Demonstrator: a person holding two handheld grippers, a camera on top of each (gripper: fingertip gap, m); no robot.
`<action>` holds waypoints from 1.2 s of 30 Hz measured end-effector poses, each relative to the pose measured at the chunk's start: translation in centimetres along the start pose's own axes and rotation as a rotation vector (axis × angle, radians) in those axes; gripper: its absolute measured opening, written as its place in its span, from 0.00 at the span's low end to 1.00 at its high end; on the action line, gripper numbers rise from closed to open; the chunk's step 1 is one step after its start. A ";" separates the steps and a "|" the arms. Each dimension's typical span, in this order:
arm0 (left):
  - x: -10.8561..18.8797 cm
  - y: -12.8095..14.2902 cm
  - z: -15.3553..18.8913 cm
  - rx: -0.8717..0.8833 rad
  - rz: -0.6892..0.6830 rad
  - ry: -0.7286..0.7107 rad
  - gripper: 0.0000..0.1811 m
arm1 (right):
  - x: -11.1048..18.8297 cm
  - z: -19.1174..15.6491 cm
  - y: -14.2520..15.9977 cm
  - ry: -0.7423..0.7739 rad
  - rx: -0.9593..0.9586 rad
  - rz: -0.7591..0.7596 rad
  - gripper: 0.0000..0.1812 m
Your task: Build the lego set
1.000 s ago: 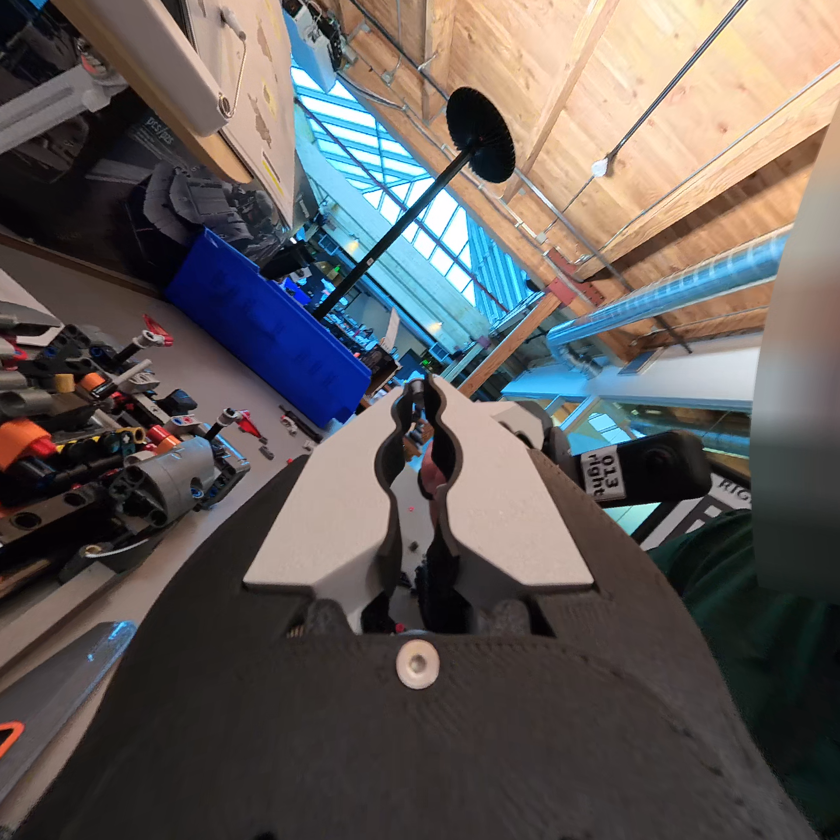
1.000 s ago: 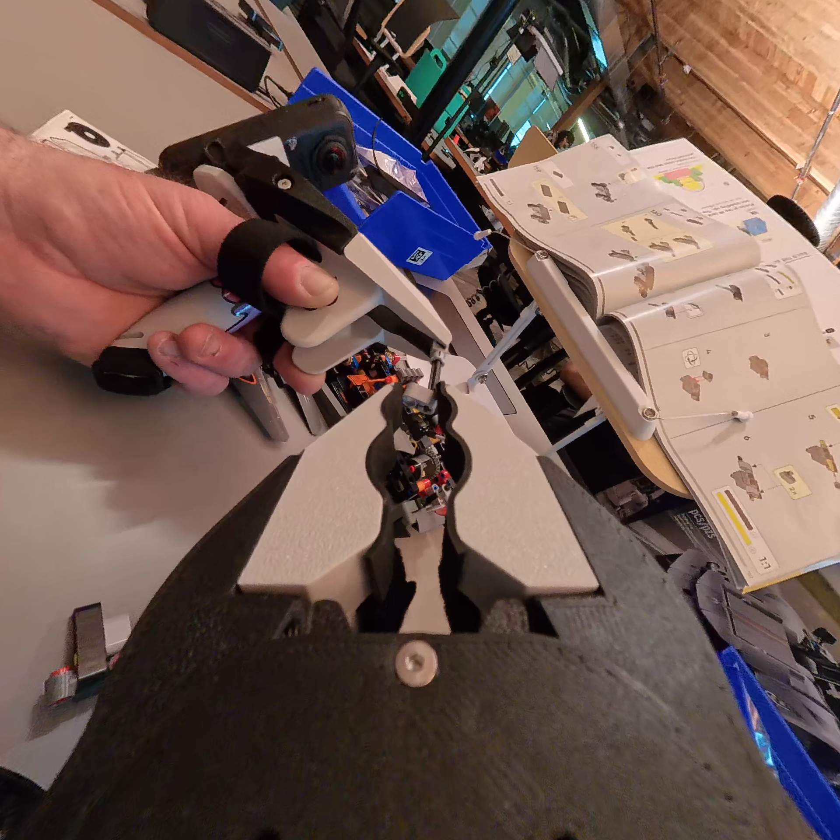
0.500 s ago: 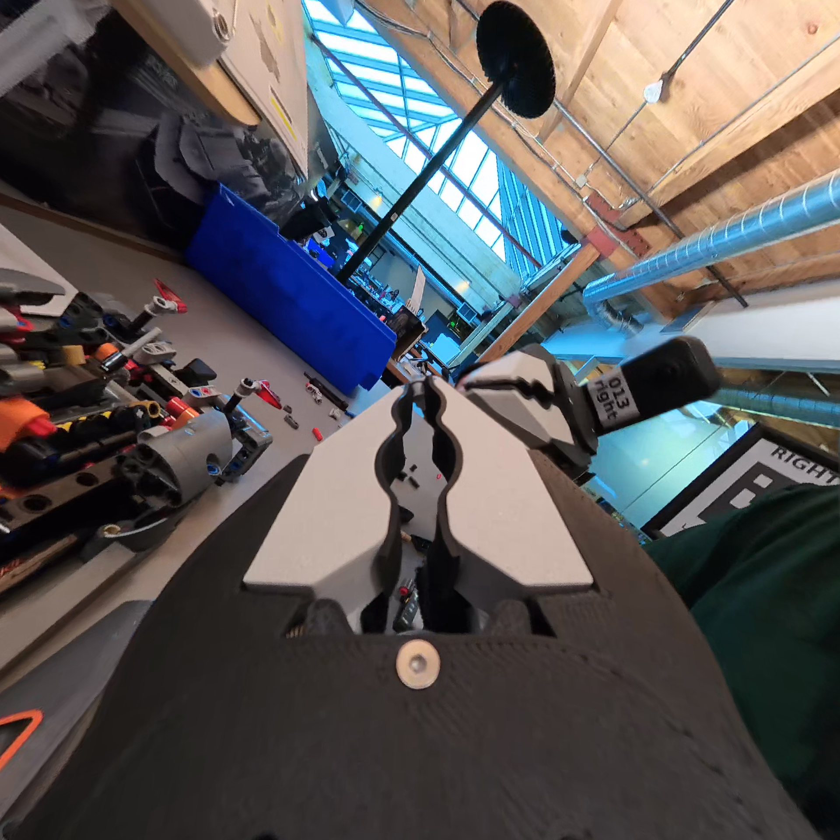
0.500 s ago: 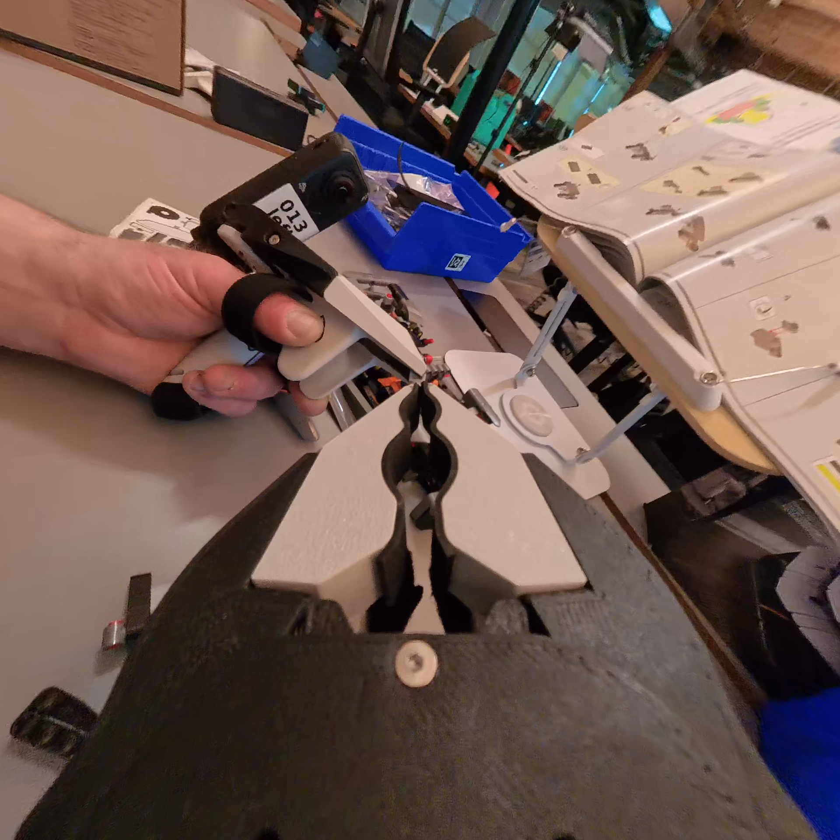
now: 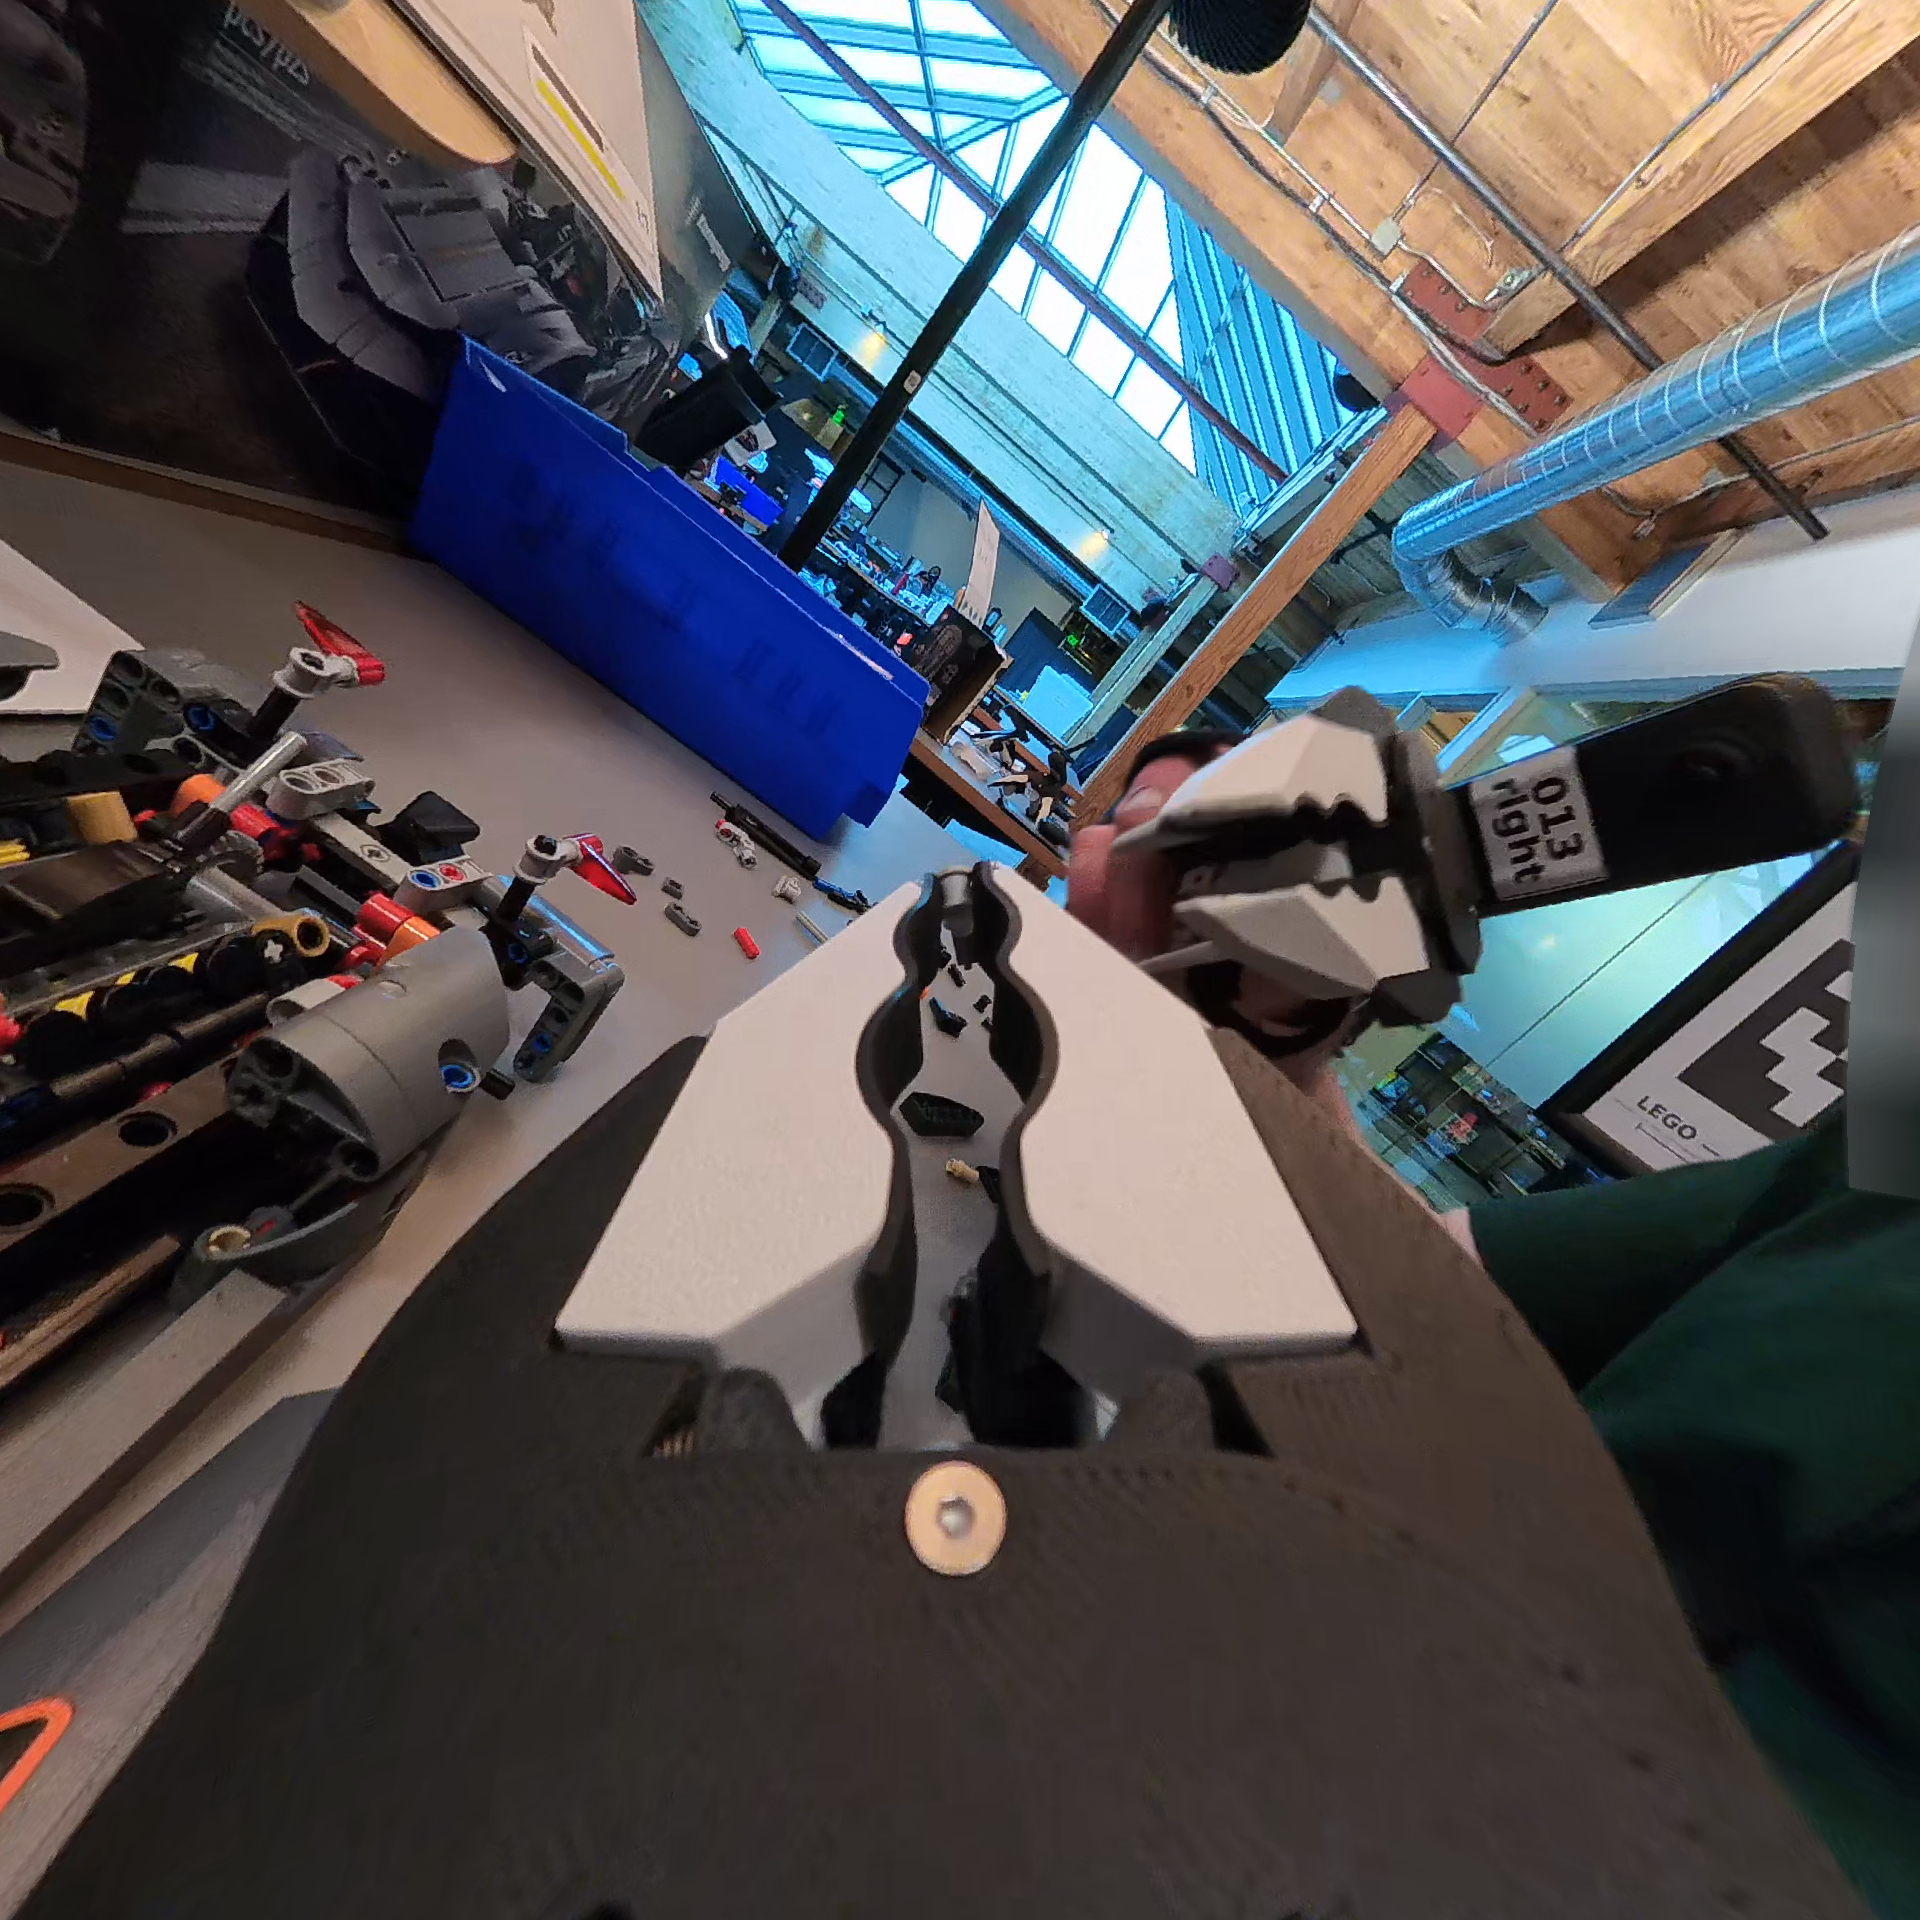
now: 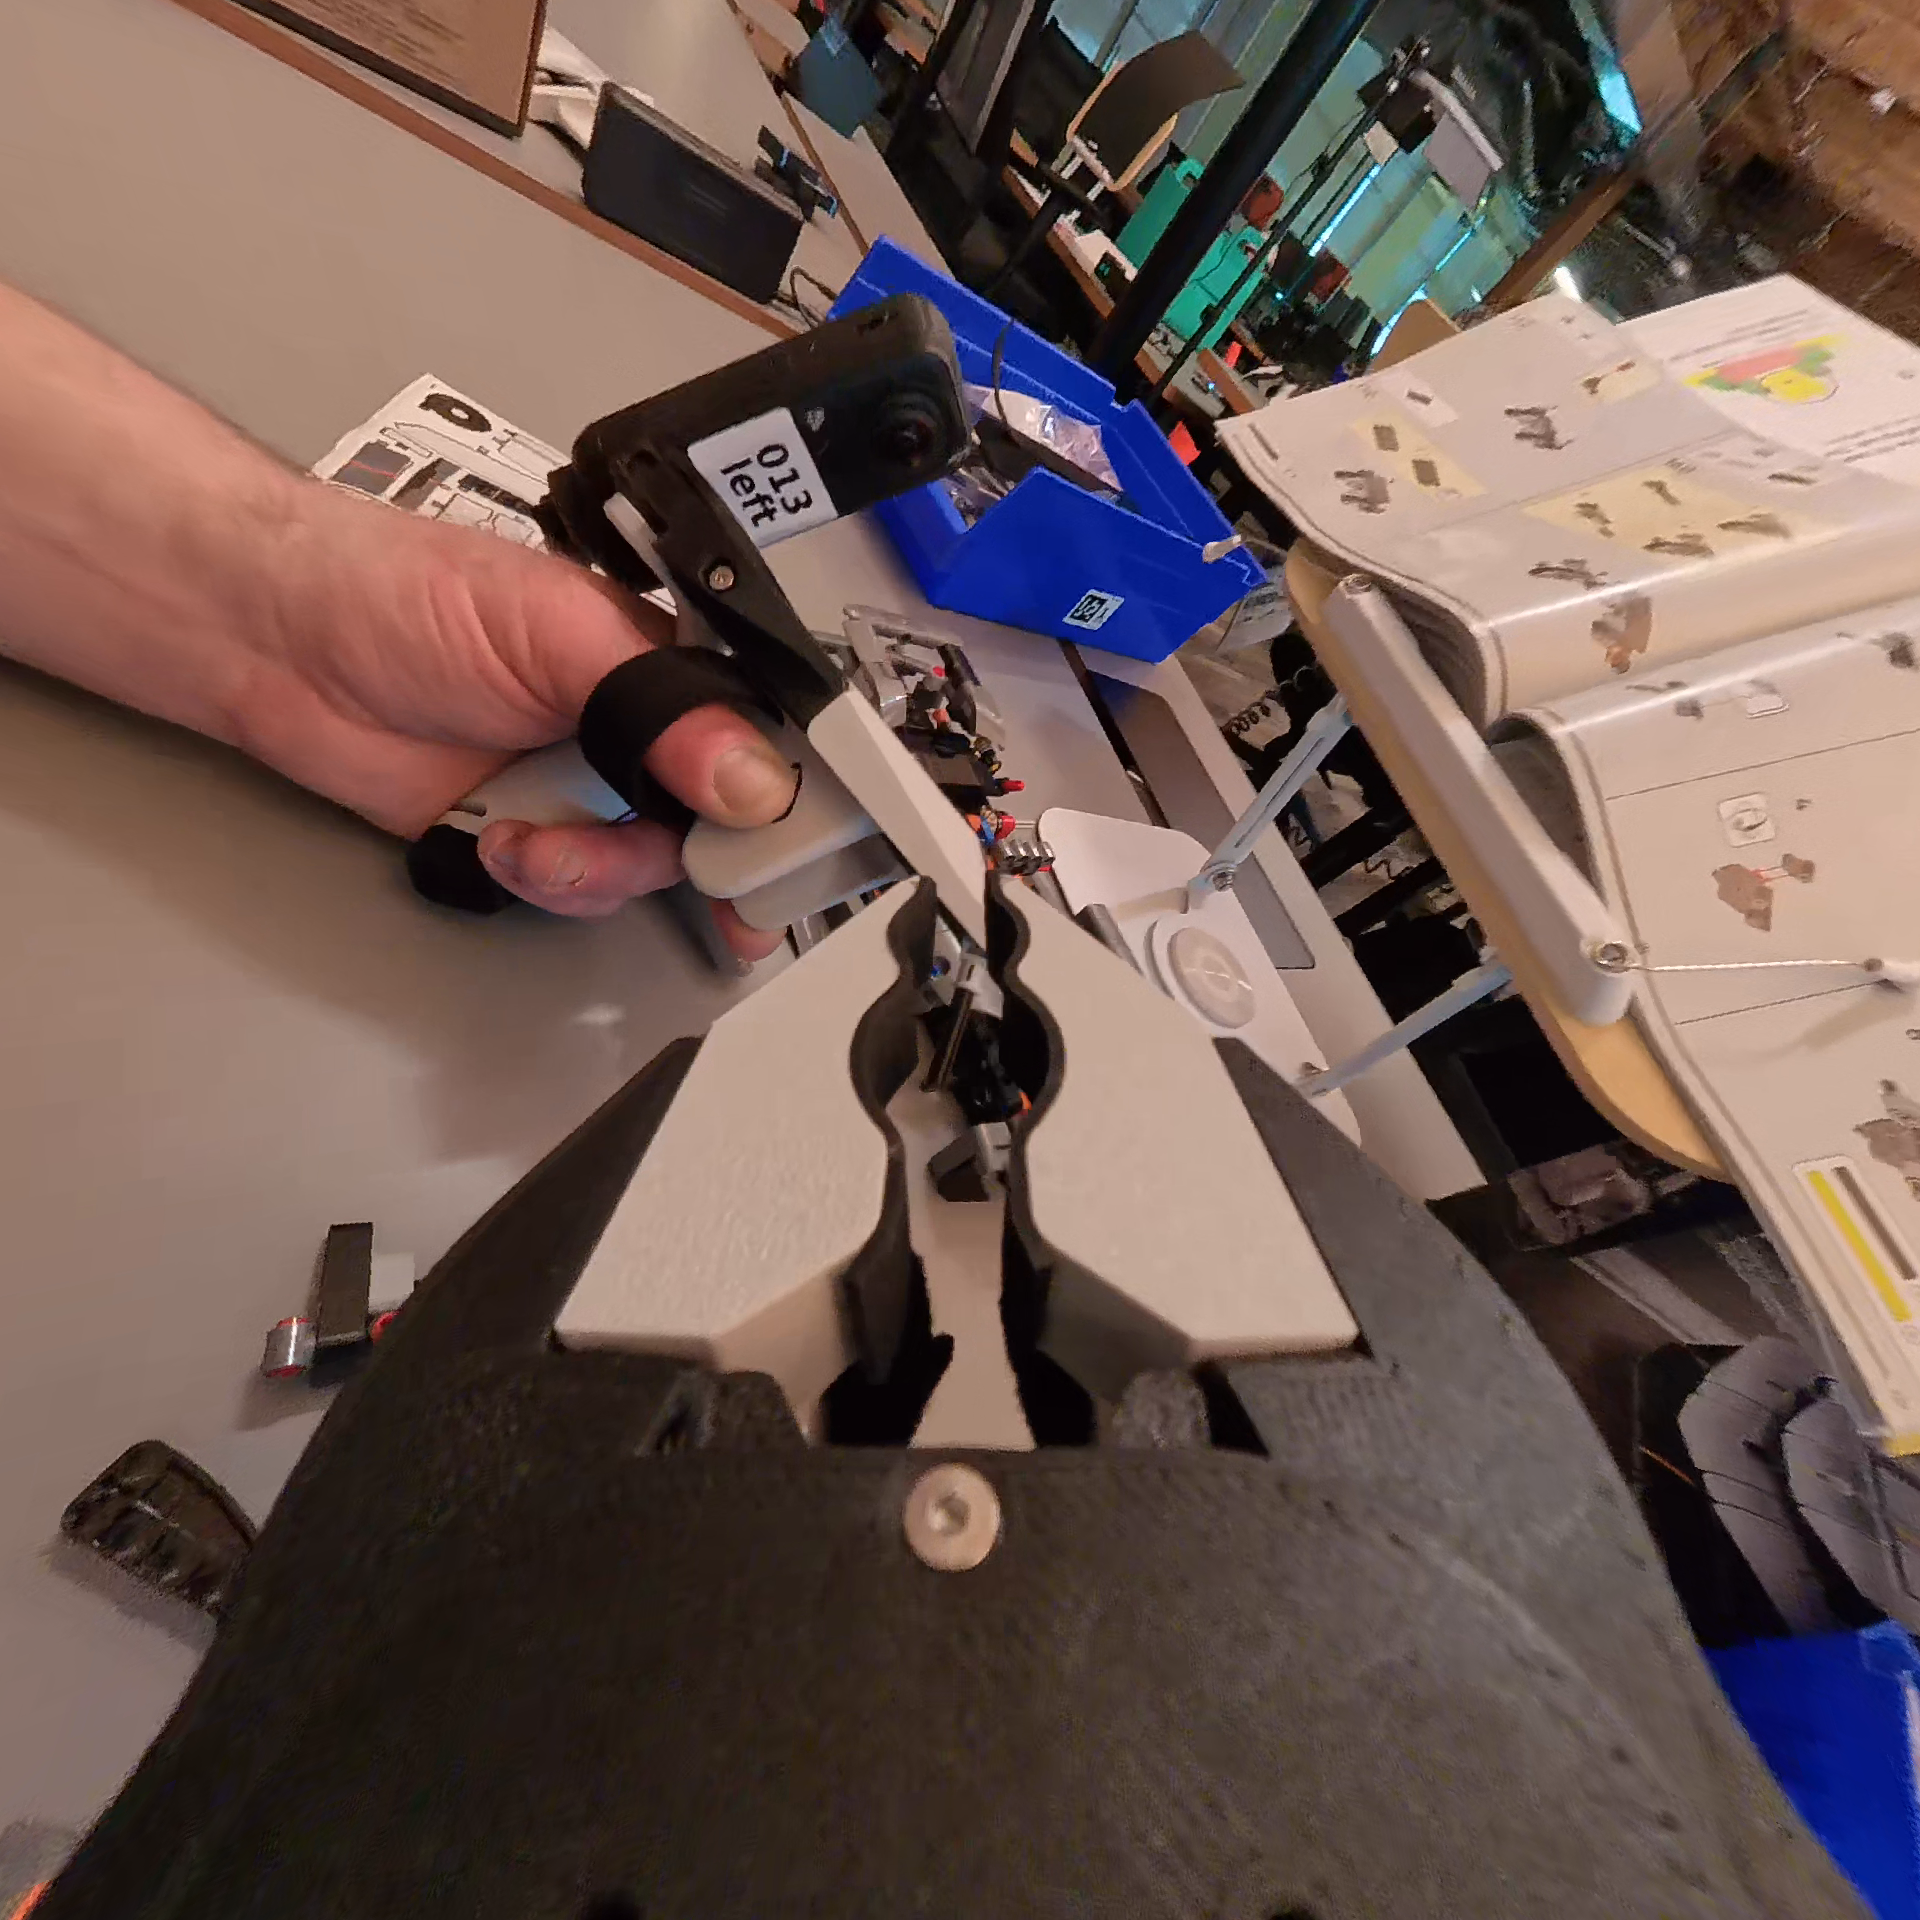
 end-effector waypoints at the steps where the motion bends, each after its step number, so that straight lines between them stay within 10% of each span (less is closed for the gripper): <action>1: 0.0 0.0 0.0 -0.005 -0.002 0.001 0.02 | 0.6 0.0 -0.4 0.021 0.001 -0.007 0.06; 9: -0.1 0.3 0.2 -0.027 -0.020 0.010 0.02 | 11.0 -5.1 -1.5 0.137 -0.173 -0.064 0.08; 22: -0.2 0.4 0.5 -0.043 -0.029 0.029 0.02 | 39.9 -19.4 13.3 0.393 -0.828 -0.796 0.15; 36: 0.0 0.3 0.6 -0.021 -0.034 0.083 0.02 | 41.1 -19.1 20.2 0.175 -0.845 -1.144 0.13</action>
Point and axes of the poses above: each gripper's, where its closed fingertips meet, x back along the fingers, y out of its underside, z = x × y across the jaws, the point moved 7 cm from there along x, back along the fingers, and after that the axes turned 14 degrees about -y, right-handed, at the moved point
